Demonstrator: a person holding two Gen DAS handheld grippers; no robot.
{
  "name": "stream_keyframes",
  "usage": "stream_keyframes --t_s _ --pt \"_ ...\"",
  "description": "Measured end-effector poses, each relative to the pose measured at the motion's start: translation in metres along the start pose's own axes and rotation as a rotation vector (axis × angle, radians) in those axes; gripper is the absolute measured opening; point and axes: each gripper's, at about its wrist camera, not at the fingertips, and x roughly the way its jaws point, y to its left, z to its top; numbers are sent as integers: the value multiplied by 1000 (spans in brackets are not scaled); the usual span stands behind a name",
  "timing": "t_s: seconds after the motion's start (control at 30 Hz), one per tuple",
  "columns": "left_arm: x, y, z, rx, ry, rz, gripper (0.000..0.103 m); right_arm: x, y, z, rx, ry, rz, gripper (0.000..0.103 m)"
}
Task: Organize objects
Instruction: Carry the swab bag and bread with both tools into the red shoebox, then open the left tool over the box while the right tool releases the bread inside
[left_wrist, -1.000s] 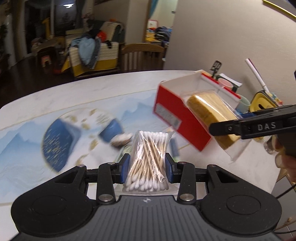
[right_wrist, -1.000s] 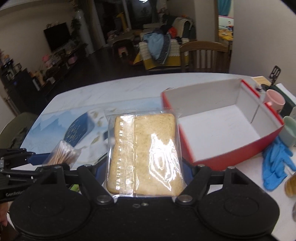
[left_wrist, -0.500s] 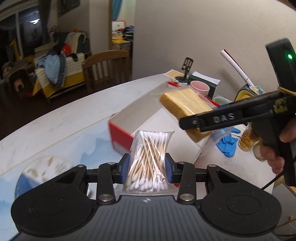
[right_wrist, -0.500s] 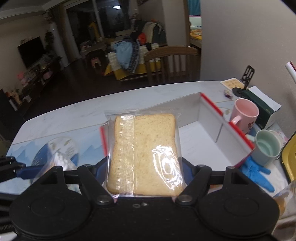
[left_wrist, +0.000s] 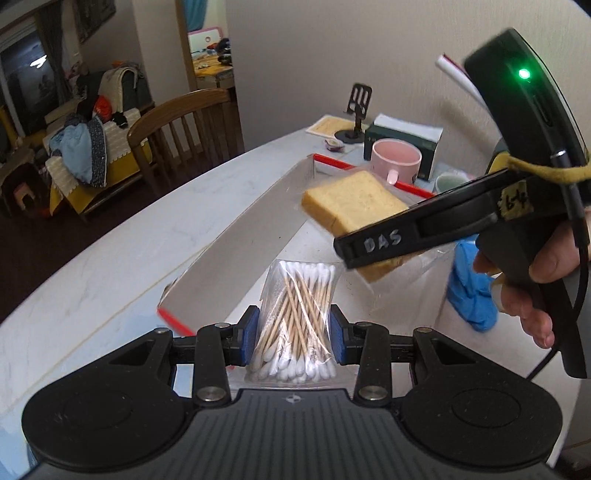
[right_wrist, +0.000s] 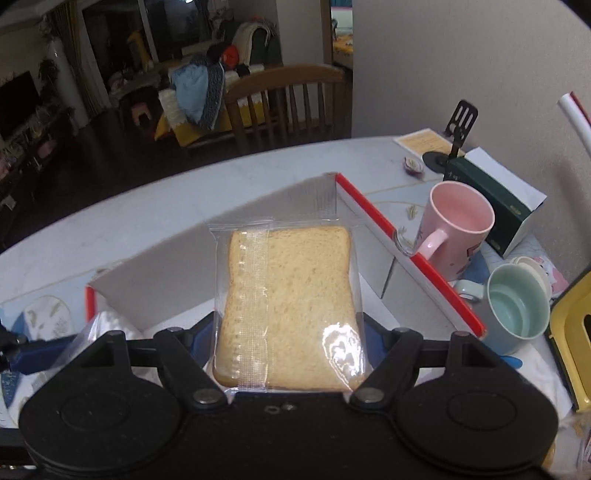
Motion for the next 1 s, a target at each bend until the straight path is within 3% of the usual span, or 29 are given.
stream_keyframes --t_s 0.43,1.0 --pt "77 -24 7 102 165 -2 37 66 -11 3 13 159 -74 76" --pt "126 -22 -7 110 324 -27 39 91 -12 4 23 297 -108 78"
